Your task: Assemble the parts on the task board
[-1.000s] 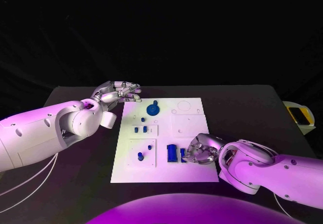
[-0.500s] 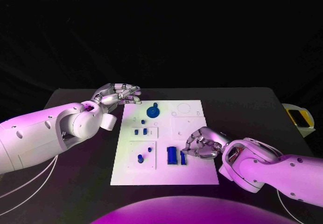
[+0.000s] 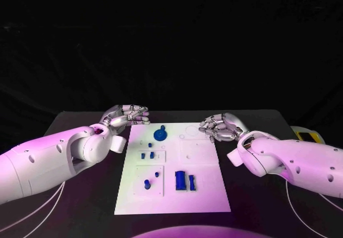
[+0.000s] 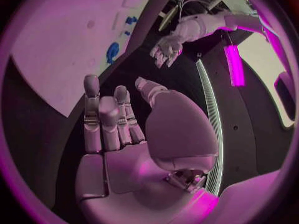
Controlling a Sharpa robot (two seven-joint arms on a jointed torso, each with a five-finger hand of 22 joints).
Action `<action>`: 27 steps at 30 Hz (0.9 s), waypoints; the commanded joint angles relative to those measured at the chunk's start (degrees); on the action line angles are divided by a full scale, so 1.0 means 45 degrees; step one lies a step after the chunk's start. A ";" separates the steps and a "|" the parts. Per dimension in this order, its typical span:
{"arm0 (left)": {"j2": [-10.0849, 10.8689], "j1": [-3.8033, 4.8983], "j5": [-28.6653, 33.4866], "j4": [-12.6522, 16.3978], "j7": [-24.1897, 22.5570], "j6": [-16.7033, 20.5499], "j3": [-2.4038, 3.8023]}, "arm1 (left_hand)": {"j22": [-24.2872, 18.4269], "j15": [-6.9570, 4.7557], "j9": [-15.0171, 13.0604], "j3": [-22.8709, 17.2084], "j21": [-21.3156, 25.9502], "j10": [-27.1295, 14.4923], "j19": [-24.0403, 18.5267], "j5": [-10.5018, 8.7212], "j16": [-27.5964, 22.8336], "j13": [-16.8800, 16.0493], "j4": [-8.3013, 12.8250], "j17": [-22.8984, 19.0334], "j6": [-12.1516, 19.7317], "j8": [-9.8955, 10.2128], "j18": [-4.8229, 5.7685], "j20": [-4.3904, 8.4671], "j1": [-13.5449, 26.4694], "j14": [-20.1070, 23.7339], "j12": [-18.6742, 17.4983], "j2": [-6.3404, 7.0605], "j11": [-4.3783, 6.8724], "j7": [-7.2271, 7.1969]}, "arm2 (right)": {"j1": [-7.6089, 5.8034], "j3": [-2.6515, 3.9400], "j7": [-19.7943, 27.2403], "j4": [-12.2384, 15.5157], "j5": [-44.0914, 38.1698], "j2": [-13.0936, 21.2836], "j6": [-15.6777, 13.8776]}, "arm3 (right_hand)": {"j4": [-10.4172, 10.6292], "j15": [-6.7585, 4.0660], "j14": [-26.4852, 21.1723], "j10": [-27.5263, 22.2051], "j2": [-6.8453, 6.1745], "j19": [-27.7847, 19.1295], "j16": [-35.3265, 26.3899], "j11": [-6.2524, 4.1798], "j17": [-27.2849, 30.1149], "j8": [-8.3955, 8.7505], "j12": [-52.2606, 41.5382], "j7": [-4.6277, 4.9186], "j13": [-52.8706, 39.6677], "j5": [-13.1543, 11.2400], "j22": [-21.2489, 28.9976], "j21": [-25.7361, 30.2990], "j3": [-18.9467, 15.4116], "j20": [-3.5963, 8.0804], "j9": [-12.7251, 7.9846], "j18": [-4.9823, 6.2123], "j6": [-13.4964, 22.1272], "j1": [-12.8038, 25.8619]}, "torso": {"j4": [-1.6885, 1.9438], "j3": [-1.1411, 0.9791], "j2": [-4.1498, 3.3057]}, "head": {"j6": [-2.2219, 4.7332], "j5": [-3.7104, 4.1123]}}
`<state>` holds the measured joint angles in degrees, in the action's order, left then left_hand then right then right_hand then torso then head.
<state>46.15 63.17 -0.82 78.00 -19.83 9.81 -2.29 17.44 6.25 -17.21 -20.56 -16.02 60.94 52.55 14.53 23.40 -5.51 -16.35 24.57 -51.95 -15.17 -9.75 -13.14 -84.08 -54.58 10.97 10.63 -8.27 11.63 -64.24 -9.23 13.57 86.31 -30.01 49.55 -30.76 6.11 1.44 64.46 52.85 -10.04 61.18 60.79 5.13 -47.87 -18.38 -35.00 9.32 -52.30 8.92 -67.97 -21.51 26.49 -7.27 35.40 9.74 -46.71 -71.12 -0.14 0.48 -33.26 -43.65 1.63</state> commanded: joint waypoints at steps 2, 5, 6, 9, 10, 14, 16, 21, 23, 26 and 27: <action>-0.0661 -0.0098 0.0899 -0.0832 -0.1217 0.1028 0.0013 | -0.0437 0.0282 0.0035 -0.0108 0.0735 -0.0173 -0.0597 -0.0033 -0.1117 0.0279 -0.0014 -0.0405 0.0235 0.0046 -0.0067 -0.0255 0.0068 0.0646 -0.0369 -0.0131 -0.0182 0.0020 | -0.0088 0.0091 0.2447 -0.1962 0.4367 -0.0826 0.1621 | -0.0128 0.0361 -0.1556 -0.0053 -0.0041 -0.0693 -0.2183 0.0278 0.1612 0.0142 0.2194 0.0208 0.2967 -0.0329 0.1392 0.1530 0.0848 -0.0353 -0.0556 0.0139 0.0146 -0.0024 | 0.0090 -0.0054 0.0305 | 0.0720 0.0042; -0.1090 -0.0137 0.1072 -0.1435 -0.1435 0.1287 0.0015 | -0.0815 0.0552 0.0292 0.0009 0.1307 -0.0752 -0.0946 -0.0037 -0.1913 0.0398 0.0008 -0.0766 0.0892 0.0417 -0.0091 -0.0507 0.0109 0.1087 -0.0818 -0.0126 -0.0473 -0.0046 | -0.0115 0.0139 0.2633 -0.3160 0.4957 -0.1370 0.2137 | -0.0206 0.0679 -0.2268 0.0750 -0.0037 -0.1359 -0.4959 0.0576 0.3588 0.0463 0.3670 0.0310 0.5573 -0.0358 0.3108 0.3072 0.1289 -0.0806 -0.1220 0.0138 -0.0327 0.0256 | 0.0113 -0.0095 0.0393 | 0.0999 0.0029; -0.1261 -0.0151 0.1122 -0.1688 -0.1512 0.1385 0.0016 | -0.1014 0.0697 0.0406 0.0092 0.1611 -0.0980 -0.1186 -0.0038 -0.2284 0.0410 0.0005 -0.0976 0.1022 0.0494 -0.0072 -0.0627 0.0128 0.1401 -0.0972 -0.0136 -0.0576 0.0000 | -0.0120 0.0158 0.2709 -0.3530 0.5144 -0.1544 0.2325 | -0.0290 0.0883 -0.2590 0.0591 0.0022 -0.1555 -0.6002 0.0660 0.4254 0.0697 0.4186 0.0446 0.6365 -0.0416 0.3762 0.3584 0.1375 -0.0953 -0.1463 0.0124 -0.0257 0.0302 | 0.0126 -0.0117 0.0414 | 0.1169 0.0009; -0.1566 -0.0184 0.1191 -0.2162 -0.1651 0.1523 0.0020 | -0.1312 0.0789 0.0535 0.0194 0.2078 -0.1436 -0.1618 -0.0039 -0.2768 0.0418 0.0010 -0.1278 0.1149 0.0552 -0.0009 -0.0730 0.0106 0.1839 -0.1223 -0.0178 -0.0486 0.0056 | -0.0124 0.0196 0.2853 -0.4129 0.5459 -0.1844 0.2674 | -0.0458 0.1165 -0.2820 0.0456 0.0159 -0.1935 -0.7518 0.0853 0.5155 0.1069 0.4846 0.0543 0.7455 -0.0580 0.4847 0.3997 0.1408 -0.1229 -0.1797 0.0131 -0.0185 0.0335 | 0.0136 -0.0166 0.0462 | 0.1304 -0.0020; -0.1672 -0.0201 0.1209 -0.2335 -0.1703 0.1567 0.0022 | -0.1462 0.0861 0.0607 0.0251 0.2297 -0.1648 -0.1794 -0.0037 -0.3016 0.0421 0.0010 -0.1452 0.1234 0.0596 0.0040 -0.0756 0.0087 0.2062 -0.1336 -0.0209 -0.0478 0.0073 | -0.0124 0.0208 0.2907 -0.4319 0.5554 -0.1946 0.2784 | -0.0547 0.1215 -0.2767 0.0440 0.0220 -0.2020 -0.7912 0.0892 0.5413 0.1193 0.5058 0.0549 0.7815 -0.0572 0.5237 0.3992 0.1406 -0.1301 -0.1905 0.0140 -0.0189 0.0320 | 0.0137 -0.0185 0.0483 | 0.1368 -0.0032; -0.1800 -0.0220 0.0830 -0.2559 -0.1091 0.1149 0.0016 | -0.3876 -0.1389 0.3824 0.4569 0.3559 -1.3543 -1.1677 -0.3229 -0.5200 0.1224 0.3634 -0.5461 1.1545 0.3371 0.2166 0.2919 0.5612 1.2129 -0.2438 -0.2361 0.1838 -0.2585 | -0.0124 0.0220 0.2234 -0.4547 0.4674 -0.2065 0.1889 | -0.1358 -0.0320 -1.4326 -1.1744 0.2232 -1.3595 -1.3510 -0.1140 1.0637 0.4085 0.7778 -0.2071 1.1623 -0.1983 1.5105 0.4781 -0.5887 0.1616 -0.7867 -0.2166 1.0381 0.5033 | 0.0119 -0.0150 0.0425 | 0.1320 -0.0026; -0.1775 -0.0228 0.0819 -0.2470 -0.1110 0.1259 0.0024 | -0.3876 -0.1389 0.3824 0.4569 0.3559 -1.3543 -1.1677 -0.3229 -0.5200 0.1224 0.3634 -0.5461 1.1545 0.3371 0.2166 0.2919 0.6470 1.2129 -0.2438 -0.2361 0.1838 -0.2585 | -0.0102 0.0258 0.2263 -0.4437 0.4715 -0.2045 0.1788 | -0.1358 -0.0320 -1.4326 -1.1744 0.2232 -1.3595 -1.3510 -0.1140 1.0637 0.4085 0.7778 -0.2071 1.1623 -0.1983 1.5105 0.4781 -0.5887 0.1616 -0.7867 -0.2166 1.0381 0.5706 | 0.0113 -0.0147 0.0428 | 0.1375 -0.0051; -0.1617 -0.0276 0.0750 -0.1912 -0.1230 0.1952 0.0077 | -0.3876 -0.1389 0.3824 0.4569 0.3559 -1.3543 -1.1677 -0.3229 -0.5200 0.1224 0.3634 -0.5461 1.1545 0.3371 0.2166 0.2919 0.8577 1.2129 -0.2438 -0.2361 0.1838 -0.2585 | 0.0031 0.0495 0.2440 -0.3744 0.4973 -0.1918 0.1160 | -0.1358 -0.0320 -1.4326 -1.1744 0.2232 -1.3595 -1.3510 -0.1140 1.0637 0.4085 0.7778 -0.2071 1.1623 -0.1983 1.5105 0.4781 -0.5887 0.1616 -0.7867 -0.2166 1.0381 1.5804 | 0.0071 -0.0126 0.0445 | 0.1720 -0.0208; -0.1486 -0.0316 0.0692 -0.1449 -0.1330 0.2527 0.0121 | -0.3876 -0.1389 0.3824 0.4569 0.3559 -1.3543 -1.1677 -0.3229 -0.5200 0.1224 0.3634 -0.5461 1.1545 0.3371 0.2166 0.2919 0.9516 1.2129 -0.2438 -0.2361 0.1838 -0.2585 | 0.0142 0.0692 0.2587 -0.3169 0.5187 -0.1812 0.0639 | -0.1358 -0.0320 -1.4326 -1.1744 0.2232 -1.3595 -1.3510 -0.1140 1.0637 0.4085 0.7778 -0.2071 1.1623 -0.1983 1.5105 0.4781 -0.5887 0.1616 -0.7867 -0.2166 1.0381 1.5804 | 0.0048 -0.0115 0.0454 | 0.1911 -0.0294; -0.1279 -0.0379 0.0601 -0.0717 -0.1488 0.3435 0.0190 | -0.3876 -0.1389 0.3824 0.4569 0.3559 -1.3543 -1.1677 -0.3229 -0.5200 0.1224 0.3634 -0.5461 1.1545 0.3371 0.2166 0.2919 1.8684 1.2129 -0.2438 -0.2361 0.1838 -0.2585 | 0.0316 0.1002 0.2820 -0.2261 0.5525 -0.1645 -0.0185 | -0.1358 -0.0320 -1.4326 -1.1744 0.2232 -1.3595 -1.3510 -0.1140 1.0637 0.4085 0.7778 -0.2071 1.1623 -0.1983 1.5105 0.4781 -0.5887 0.1616 -0.7867 -0.2166 1.0381 1.5804 | 0.0033 -0.0107 0.0460 | 0.2038 -0.0351; -0.1200 -0.0403 0.0567 -0.0437 -0.1548 0.3782 0.0217 | -0.3876 -0.1389 0.3824 0.4569 0.3559 -1.3543 -1.1677 -0.3229 -0.5200 0.1224 0.3634 -0.5461 1.1545 0.3371 0.2166 0.2919 1.8684 1.2129 -0.2438 -0.2361 0.1838 -0.2585 | 0.0383 0.1121 0.2909 -0.1913 0.5654 -0.1581 -0.0500 | -0.1358 -0.0320 -1.4326 -1.1744 0.2232 -1.3595 -1.3510 -0.1140 1.0637 0.4085 0.7778 -0.2071 1.1623 -0.1983 1.5105 0.4781 -0.5887 0.1616 -0.7867 -0.2166 1.0381 1.5804 | 0.0031 -0.0106 0.0461 | 0.2055 -0.0359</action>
<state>40.57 61.43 2.74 74.84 -24.97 20.43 -1.42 1.02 1.06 -1.43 -2.20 -0.72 5.49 4.59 1.50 0.98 -0.39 -1.49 1.68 -4.80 -1.29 -1.29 -1.77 -33.48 -4.48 0.65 0.95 -1.02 1.21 -62.73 -4.28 24.29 76.34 -6.89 42.27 -27.34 0.27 0.78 5.57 5.79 -0.81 5.24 2.09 1.02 -2.07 -1.17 -1.18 1.28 -1.23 0.77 -3.96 -0.50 3.41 -1.47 2.61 1.67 -4.99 -15.56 0.11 -0.07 -31.23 -34.88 0.19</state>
